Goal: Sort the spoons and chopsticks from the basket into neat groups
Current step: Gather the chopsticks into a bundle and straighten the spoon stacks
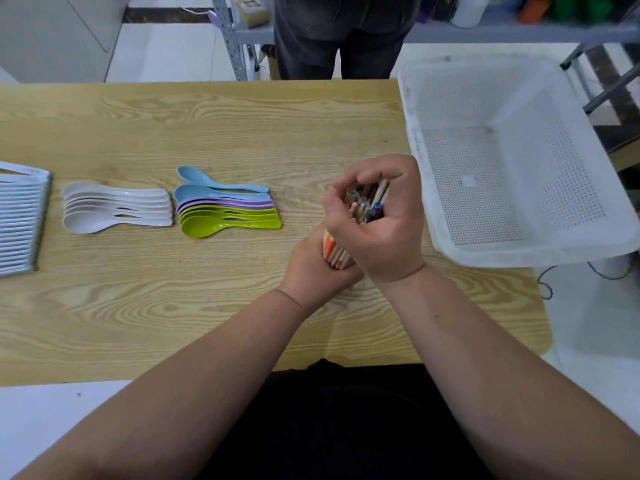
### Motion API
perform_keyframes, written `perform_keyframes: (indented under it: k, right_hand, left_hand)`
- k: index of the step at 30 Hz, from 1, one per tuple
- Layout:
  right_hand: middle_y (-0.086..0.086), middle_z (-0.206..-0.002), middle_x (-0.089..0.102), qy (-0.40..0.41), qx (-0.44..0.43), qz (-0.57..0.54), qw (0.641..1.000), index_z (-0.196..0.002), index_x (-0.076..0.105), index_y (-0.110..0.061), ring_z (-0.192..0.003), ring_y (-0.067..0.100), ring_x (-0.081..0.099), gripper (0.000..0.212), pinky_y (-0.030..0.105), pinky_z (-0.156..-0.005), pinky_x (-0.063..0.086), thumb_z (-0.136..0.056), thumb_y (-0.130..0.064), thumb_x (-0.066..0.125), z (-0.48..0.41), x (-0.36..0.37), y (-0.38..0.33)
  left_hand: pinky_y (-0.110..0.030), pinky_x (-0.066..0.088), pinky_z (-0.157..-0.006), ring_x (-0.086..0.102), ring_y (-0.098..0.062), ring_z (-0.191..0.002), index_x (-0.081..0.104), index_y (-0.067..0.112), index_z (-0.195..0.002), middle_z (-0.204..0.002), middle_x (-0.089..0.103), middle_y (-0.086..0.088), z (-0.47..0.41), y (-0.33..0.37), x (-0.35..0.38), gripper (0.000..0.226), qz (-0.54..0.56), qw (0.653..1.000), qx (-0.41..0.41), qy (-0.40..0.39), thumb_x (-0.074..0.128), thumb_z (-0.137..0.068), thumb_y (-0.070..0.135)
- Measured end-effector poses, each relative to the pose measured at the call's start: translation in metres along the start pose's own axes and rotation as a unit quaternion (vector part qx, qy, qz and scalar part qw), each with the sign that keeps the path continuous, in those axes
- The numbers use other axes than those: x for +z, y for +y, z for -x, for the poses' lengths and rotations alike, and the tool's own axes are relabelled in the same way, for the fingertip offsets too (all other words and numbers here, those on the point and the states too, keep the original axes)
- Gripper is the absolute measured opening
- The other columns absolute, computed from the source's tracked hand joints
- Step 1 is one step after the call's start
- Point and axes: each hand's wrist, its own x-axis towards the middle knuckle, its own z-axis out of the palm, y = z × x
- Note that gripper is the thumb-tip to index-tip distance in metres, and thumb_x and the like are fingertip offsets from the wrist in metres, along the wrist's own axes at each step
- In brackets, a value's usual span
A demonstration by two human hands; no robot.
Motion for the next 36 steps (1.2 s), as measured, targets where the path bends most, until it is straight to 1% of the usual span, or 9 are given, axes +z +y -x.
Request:
perform_keyframes:
  k: [8, 12, 15, 18, 22, 25, 29, 33, 36]
  right_hand:
    - [0.011, -0.082, 0.058, 0.012, -0.013, 0.015, 1.000, -0.099, 0.046, -0.026, -0.069, 0.023, 0.063, 0.038, 0.031, -0.070, 0.053, -0.081, -0.001, 0.068, -0.010, 0.006, 0.012]
    - [0.009, -0.118, 0.060, 0.015, 0.110, 0.002, 0.994, -0.129, 0.043, -0.022, -0.103, 0.027, 0.068, 0.043, 0.043, -0.088, 0.056, -0.091, -0.020, 0.063, -0.014, -0.001, 0.028]
    - [0.008, -0.142, 0.050, -0.018, 0.227, 0.047, 0.973, -0.148, 0.034, -0.011, -0.127, 0.018, 0.057, 0.050, 0.033, -0.106, 0.046, -0.102, -0.025, 0.049, 0.007, -0.017, 0.045]
    - [-0.001, -0.151, 0.047, -0.092, 0.330, 0.094, 0.935, -0.153, 0.037, -0.013, -0.135, 0.003, 0.047, 0.052, 0.026, -0.114, 0.038, -0.104, -0.030, 0.041, 0.036, -0.023, 0.061]
    - [-0.017, -0.145, 0.047, -0.089, 0.379, 0.141, 0.910, -0.149, 0.046, -0.022, -0.134, -0.008, 0.042, 0.050, 0.024, -0.116, 0.033, -0.101, -0.035, 0.039, 0.045, -0.017, 0.091]
    - [-0.031, -0.133, 0.050, -0.065, 0.369, 0.151, 0.915, -0.144, 0.053, -0.022, -0.125, -0.019, 0.043, 0.047, 0.012, -0.106, 0.032, -0.101, -0.035, 0.040, 0.044, -0.011, 0.116]
    - [-0.022, -0.137, 0.054, -0.067, 0.330, 0.164, 0.927, -0.145, 0.051, -0.019, -0.128, -0.013, 0.046, 0.048, 0.008, -0.103, 0.035, -0.104, -0.038, 0.038, 0.042, -0.014, 0.133]
    - [0.001, -0.147, 0.053, -0.117, 0.291, 0.214, 0.925, -0.147, 0.049, -0.011, -0.135, 0.008, 0.048, 0.045, 0.030, -0.112, 0.039, -0.105, -0.025, 0.040, 0.039, -0.020, 0.142]
    - [0.001, -0.153, 0.047, -0.154, 0.299, 0.234, 0.912, -0.153, 0.040, -0.013, -0.140, 0.011, 0.043, 0.049, 0.034, -0.114, 0.037, -0.105, -0.023, 0.036, 0.037, -0.023, 0.145]
  left_hand:
    - [-0.003, 0.041, -0.060, 0.062, 0.016, -0.083, 0.059, 0.042, -0.096, -0.087, 0.064, 0.040, 0.002, 0.002, 0.004, 0.041, 0.039, 0.996, -0.069, 0.028, 0.077, -0.060, 0.053]
    - [-0.015, 0.049, -0.057, 0.066, 0.006, -0.076, 0.062, 0.034, -0.091, -0.084, 0.071, 0.022, -0.007, 0.006, -0.002, 0.036, 0.054, 0.990, -0.126, 0.033, 0.086, -0.064, 0.032]
    - [-0.029, 0.055, -0.061, 0.069, -0.012, -0.071, 0.062, 0.022, -0.091, -0.079, 0.071, 0.003, -0.028, 0.013, -0.011, 0.034, 0.070, 0.973, -0.215, 0.050, 0.079, -0.063, 0.029]
    - [-0.037, 0.058, -0.063, 0.069, -0.023, -0.068, 0.063, 0.012, -0.088, -0.073, 0.069, -0.006, -0.052, 0.015, -0.016, 0.028, 0.109, 0.945, -0.309, 0.022, 0.076, -0.064, 0.020]
    - [-0.048, 0.062, -0.080, 0.074, -0.022, -0.081, 0.073, 0.017, -0.094, -0.084, 0.077, -0.004, -0.075, 0.007, -0.008, 0.032, 0.112, 0.930, -0.350, 0.002, 0.079, -0.064, 0.027]
    - [-0.051, 0.060, -0.083, 0.074, -0.027, -0.086, 0.073, 0.011, -0.094, -0.088, 0.077, -0.010, -0.089, -0.001, 0.002, 0.041, 0.123, 0.927, -0.354, 0.003, 0.076, -0.063, 0.038]
    - [-0.038, 0.059, -0.082, 0.072, -0.017, -0.087, 0.068, 0.013, -0.112, -0.096, 0.075, -0.005, -0.102, -0.011, 0.010, 0.041, 0.100, 0.933, -0.346, 0.010, 0.071, -0.084, 0.043]
    - [-0.007, 0.041, -0.055, 0.059, 0.011, -0.066, 0.065, 0.015, -0.107, -0.087, 0.065, 0.008, -0.100, -0.007, 0.010, 0.030, 0.109, 0.934, -0.341, 0.011, 0.050, -0.096, 0.040]
    - [-0.013, 0.041, -0.062, 0.057, 0.004, -0.072, 0.063, 0.013, -0.102, -0.084, 0.062, 0.004, -0.097, 0.000, 0.013, 0.024, 0.084, 0.951, -0.297, 0.024, 0.042, -0.101, 0.024]
